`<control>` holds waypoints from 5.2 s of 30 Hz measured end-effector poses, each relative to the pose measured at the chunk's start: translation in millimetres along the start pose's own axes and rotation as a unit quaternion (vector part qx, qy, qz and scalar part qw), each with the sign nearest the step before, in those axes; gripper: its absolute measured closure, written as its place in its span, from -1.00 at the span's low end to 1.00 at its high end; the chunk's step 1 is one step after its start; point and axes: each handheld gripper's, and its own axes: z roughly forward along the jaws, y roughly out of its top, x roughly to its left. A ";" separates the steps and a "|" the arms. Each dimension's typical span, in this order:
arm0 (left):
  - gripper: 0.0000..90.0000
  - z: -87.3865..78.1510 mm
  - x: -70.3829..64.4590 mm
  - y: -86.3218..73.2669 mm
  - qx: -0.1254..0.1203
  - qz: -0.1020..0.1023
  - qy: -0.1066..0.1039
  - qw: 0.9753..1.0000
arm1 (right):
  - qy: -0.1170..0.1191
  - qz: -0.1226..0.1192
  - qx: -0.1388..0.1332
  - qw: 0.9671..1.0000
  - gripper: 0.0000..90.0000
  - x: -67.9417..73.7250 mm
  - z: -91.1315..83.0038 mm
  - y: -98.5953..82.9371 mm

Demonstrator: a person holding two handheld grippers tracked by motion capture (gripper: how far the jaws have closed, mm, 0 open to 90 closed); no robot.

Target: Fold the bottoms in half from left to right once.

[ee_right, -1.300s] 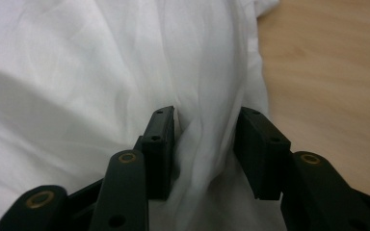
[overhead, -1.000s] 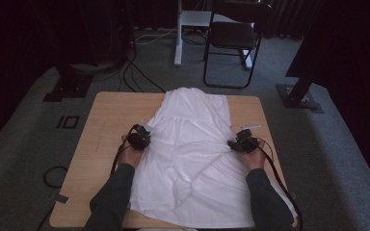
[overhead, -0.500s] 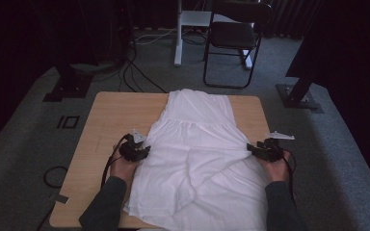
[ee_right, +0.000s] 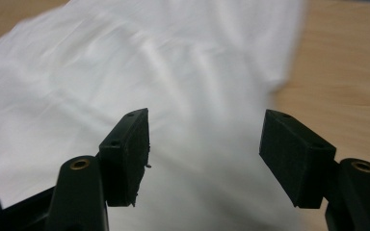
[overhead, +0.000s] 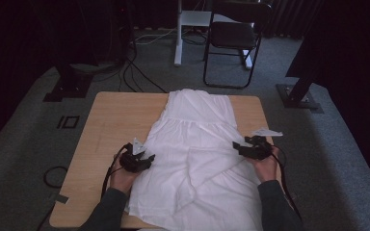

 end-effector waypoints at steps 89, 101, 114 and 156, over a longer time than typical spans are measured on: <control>0.03 -49.2 -30.4 -36.7 -0.001 0.008 -0.022 1.000 | 0.002 0.029 0.007 1.000 0.10 -29.2 -92.5 -99.6; 0.00 12.1 2.3 -18.9 0.032 -0.053 -0.025 0.998 | -0.018 0.043 0.047 0.998 0.17 -54.8 -12.6 -56.2; 0.97 -34.7 -16.5 -6.7 -0.037 -0.009 -0.086 0.996 | -0.059 0.023 -0.023 0.998 0.99 -49.8 -44.6 -46.0; 0.12 -47.3 -21.0 -11.7 -0.052 0.017 -0.051 0.997 | -0.001 0.024 0.028 0.999 0.09 -23.0 -2.6 -18.7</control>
